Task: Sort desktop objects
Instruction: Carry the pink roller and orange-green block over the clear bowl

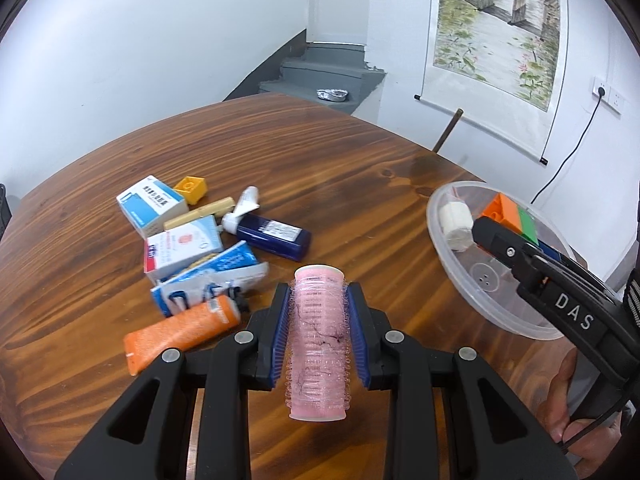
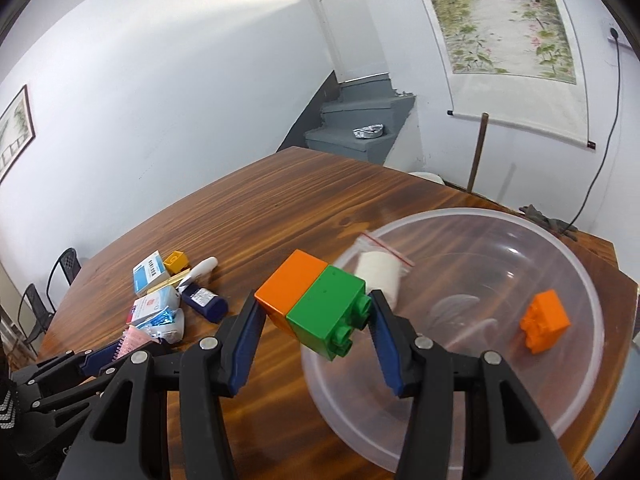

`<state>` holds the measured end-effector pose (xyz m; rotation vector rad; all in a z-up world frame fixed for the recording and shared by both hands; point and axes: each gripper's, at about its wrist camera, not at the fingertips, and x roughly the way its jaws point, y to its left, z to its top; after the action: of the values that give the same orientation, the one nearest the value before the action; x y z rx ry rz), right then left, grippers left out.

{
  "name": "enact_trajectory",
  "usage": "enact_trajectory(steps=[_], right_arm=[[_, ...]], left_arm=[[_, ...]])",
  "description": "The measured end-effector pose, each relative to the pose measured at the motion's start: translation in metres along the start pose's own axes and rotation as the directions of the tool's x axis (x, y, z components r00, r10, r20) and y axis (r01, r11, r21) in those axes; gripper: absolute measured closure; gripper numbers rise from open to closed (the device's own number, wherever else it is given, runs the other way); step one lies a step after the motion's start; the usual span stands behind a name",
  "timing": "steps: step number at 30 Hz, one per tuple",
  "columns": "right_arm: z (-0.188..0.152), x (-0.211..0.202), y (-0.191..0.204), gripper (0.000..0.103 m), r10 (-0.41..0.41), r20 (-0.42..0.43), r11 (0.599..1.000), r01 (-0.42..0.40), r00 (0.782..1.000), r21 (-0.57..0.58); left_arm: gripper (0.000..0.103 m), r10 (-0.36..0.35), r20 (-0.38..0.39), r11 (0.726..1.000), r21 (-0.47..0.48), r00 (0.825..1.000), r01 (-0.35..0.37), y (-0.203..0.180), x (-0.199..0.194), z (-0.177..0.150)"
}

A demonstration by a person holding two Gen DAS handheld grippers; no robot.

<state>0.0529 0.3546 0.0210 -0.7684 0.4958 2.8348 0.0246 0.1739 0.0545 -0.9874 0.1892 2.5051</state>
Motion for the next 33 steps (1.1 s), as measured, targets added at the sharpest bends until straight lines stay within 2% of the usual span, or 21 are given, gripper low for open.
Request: enact_trajectory(steps=[9,16,22,28,33], right_arm=[[-0.006,-0.017,-0.04,0.047,-0.054,0.006,0.998,0.054,0.999,0.036],[-0.002,-0.037,-0.066,0.047,-0.106,0.044,0.993,0.104,0.993,0.053],[0.003,-0.047,-0.085,0.047,-0.142,0.051,0.989,0.14,0.988,0.058],[-0.002,-0.05,-0.1,0.047,-0.166,0.031,0.985,0.164,0.986,0.058],[-0.005,-0.052,-0.11,0.047,-0.187,0.02,0.981,0.186,0.982,0.064]], left_arm=[[0.073,-0.024,-0.015,0.999,0.031,1.0,0.025,-0.03,0.009,0.001],[0.073,-0.065,-0.002,0.995,0.072,0.998,0.065,-0.059,0.011,0.012],[0.073,-0.135,-0.003,0.983,0.127,0.991,0.134,-0.093,0.016,0.024],[0.072,-0.216,-0.014,0.962,0.168,0.976,0.215,-0.126,0.025,0.035],[0.072,-0.237,-0.032,0.955,0.177,0.971,0.239,-0.136,0.036,0.036]])
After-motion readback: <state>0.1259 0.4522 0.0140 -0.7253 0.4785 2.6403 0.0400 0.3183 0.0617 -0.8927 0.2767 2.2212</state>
